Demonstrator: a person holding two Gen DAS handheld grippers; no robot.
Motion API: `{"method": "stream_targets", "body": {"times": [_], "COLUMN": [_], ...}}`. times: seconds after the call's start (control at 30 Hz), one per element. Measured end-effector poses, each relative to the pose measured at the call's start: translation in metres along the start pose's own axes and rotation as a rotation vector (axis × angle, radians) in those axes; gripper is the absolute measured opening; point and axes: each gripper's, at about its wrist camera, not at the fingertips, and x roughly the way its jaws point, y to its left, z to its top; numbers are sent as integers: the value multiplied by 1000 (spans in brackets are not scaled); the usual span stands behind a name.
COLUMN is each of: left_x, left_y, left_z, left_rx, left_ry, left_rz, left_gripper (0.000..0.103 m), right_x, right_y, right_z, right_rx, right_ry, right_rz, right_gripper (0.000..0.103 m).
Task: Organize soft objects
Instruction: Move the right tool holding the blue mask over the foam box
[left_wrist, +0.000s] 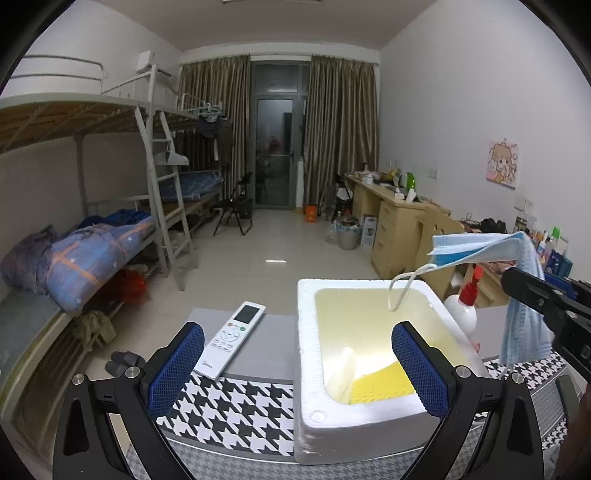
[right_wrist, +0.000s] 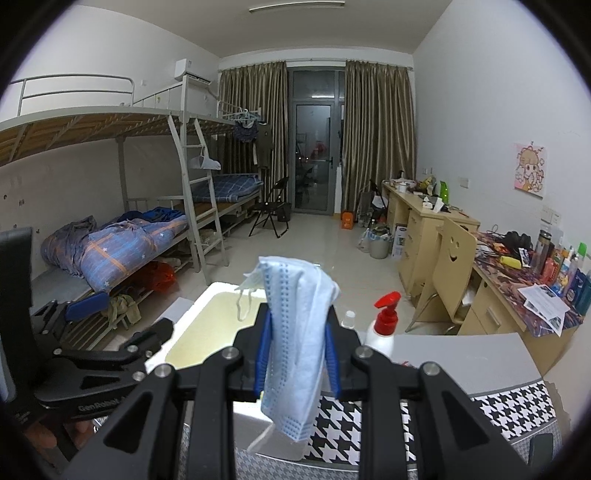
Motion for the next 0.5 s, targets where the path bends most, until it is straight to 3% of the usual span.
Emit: {"method": "stream_targets", "body": {"times": [0.33,0.5], "left_x": [1,0], "left_y": [10,12], "left_z": [-7,-8], "left_rx": [-9,37], "left_ry": [18,23], "left_rz": [33,70], "left_gripper": [102,102], "right_x": [17,22], "right_y": [8,12], "right_z": [4,5], "right_rx": [-13,-20], "right_ry": [26,33], "right_rz": [15,17], "right_gripper": [31,31]}}
